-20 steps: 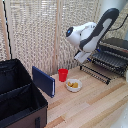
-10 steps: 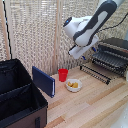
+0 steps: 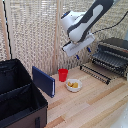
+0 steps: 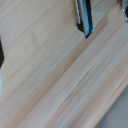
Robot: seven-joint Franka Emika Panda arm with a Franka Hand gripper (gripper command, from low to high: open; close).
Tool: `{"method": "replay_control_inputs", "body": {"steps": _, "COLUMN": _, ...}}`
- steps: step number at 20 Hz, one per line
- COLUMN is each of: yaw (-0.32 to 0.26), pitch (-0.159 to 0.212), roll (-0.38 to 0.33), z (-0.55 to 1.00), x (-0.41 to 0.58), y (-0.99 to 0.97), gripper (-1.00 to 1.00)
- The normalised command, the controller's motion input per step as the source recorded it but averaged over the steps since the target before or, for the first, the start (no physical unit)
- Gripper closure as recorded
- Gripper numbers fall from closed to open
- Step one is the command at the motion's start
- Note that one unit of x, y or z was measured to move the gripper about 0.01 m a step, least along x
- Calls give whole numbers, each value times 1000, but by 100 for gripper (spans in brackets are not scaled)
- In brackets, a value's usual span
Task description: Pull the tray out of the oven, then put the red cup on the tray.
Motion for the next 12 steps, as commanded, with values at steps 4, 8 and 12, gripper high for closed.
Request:
{"method": "replay_control_inputs", "body": {"steps": 4, "yaw": -172, "pitch": -100, "roll": 157, "z": 4, "x": 313, "y": 95, "gripper": -100}}
{"method": "replay_control_inputs", "body": {"steps": 8, "yaw": -155, "pitch": -93, "roll": 211, "z": -2, "x": 361, "y": 79, "gripper": -100}}
{"method": "replay_control_inputs", "body": {"steps": 12, "yaw": -145, "pitch": -48, "roll": 316, "z": -64, "x": 397, "y": 77, "gripper": -100}}
